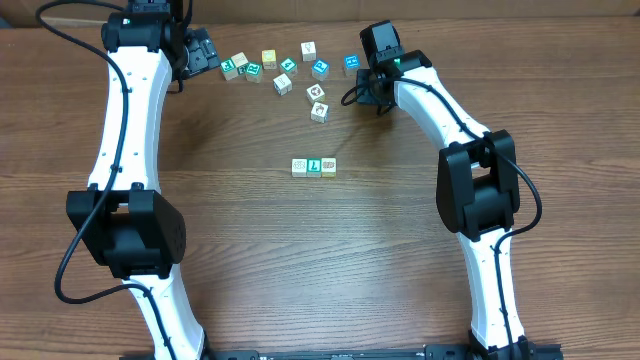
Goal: Form a horizontal line
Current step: 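Lower the right gripper onto the yellow 'K' block and close, then carry the yellow 'K' block and lower it right of the 'B' block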
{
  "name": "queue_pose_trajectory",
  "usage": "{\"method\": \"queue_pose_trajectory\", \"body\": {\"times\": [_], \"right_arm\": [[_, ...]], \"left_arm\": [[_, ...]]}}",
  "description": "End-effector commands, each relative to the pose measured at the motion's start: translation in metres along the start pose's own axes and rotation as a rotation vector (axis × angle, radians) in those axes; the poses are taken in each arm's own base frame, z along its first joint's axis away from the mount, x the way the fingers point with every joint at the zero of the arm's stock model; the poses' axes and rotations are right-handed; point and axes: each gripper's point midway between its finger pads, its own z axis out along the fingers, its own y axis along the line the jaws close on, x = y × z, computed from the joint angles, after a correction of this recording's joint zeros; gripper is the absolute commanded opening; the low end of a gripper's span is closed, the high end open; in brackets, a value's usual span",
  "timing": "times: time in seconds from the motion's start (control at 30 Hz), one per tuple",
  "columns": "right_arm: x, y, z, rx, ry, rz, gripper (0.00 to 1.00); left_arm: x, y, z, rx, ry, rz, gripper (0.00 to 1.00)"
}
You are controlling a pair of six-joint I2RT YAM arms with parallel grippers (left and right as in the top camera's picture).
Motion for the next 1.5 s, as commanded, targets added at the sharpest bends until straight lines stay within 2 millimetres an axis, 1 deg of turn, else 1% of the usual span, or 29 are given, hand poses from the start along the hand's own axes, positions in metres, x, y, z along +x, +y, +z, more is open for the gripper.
{"method": "queue_pose_trajectory", "body": {"times": [0.0,0.2,0.27,0.33,0.37,0.57,0.63,0.73,0.8,0.9,0.93,1.0,1.07,1.13,1.2,1.27,1.37,1.47], "right_arm": [[0.004,0.002,0.005,-0.003,0.007,-0.008,0.38],[0.003,0.002,0.005,-0.003,0.005,-0.008,0.37],[0.002,0.002,0.005,-0.004,0.003,-0.007,0.33],[0.001,0.003,0.003,-0.006,-0.001,-0.007,0.27],[0.000,0.003,0.002,-0.006,-0.004,-0.006,0.25],[-0.001,0.002,0.000,-0.007,-0.007,-0.006,0.25],[-0.003,0.003,-0.004,-0.008,-0.010,-0.005,0.25],[-0.010,0.003,-0.018,-0.015,-0.029,-0.003,0.26],[-0.018,0.004,-0.036,-0.023,-0.050,0.000,0.26],[-0.029,0.005,-0.068,-0.035,-0.083,0.004,0.26],[-0.032,0.004,-0.082,-0.039,-0.093,0.008,0.26],[-0.035,0.003,-0.107,-0.045,-0.105,0.009,0.26],[-0.033,0.001,-0.128,-0.045,-0.103,0.012,0.26],[-0.028,-0.003,-0.148,-0.044,-0.086,0.009,0.26],[-0.017,-0.002,-0.163,-0.067,-0.047,0.005,0.26],[-0.005,0.004,-0.171,-0.112,0.005,0.001,0.26],[0.014,0.012,-0.173,-0.173,0.094,-0.001,0.26],[0.038,0.010,-0.167,-0.162,0.188,0.042,0.26]], "left_arm": [[-0.005,-0.001,-0.005,0.005,-0.018,0.007,1.00],[-0.005,-0.001,-0.005,0.005,-0.018,0.007,1.00],[-0.005,-0.001,-0.005,0.005,-0.018,0.007,1.00],[-0.005,-0.001,-0.005,0.005,-0.018,0.007,1.00],[-0.005,-0.001,-0.005,0.005,-0.018,0.007,0.99],[-0.005,-0.001,-0.005,0.005,-0.018,0.007,1.00],[-0.005,-0.001,-0.005,0.005,-0.018,0.007,1.00],[-0.005,-0.001,-0.005,0.005,-0.018,0.007,1.00],[-0.005,-0.001,-0.005,0.006,-0.017,0.007,1.00],[-0.005,-0.001,-0.005,0.005,-0.018,0.008,1.00],[-0.005,-0.001,-0.005,0.006,-0.017,0.007,1.00],[-0.005,-0.001,-0.005,0.005,-0.018,0.007,1.00],[-0.005,-0.001,-0.005,0.005,-0.018,0.007,1.00],[-0.005,-0.001,-0.005,0.005,-0.018,0.007,1.00],[-0.005,-0.001,-0.005,0.005,-0.018,0.008,1.00],[-0.005,-0.001,-0.005,0.005,-0.018,0.007,1.00],[-0.005,-0.001,-0.005,0.005,-0.018,0.007,1.00],[-0.005,-0.001,-0.005,0.005,-0.018,0.007,1.00]]}}
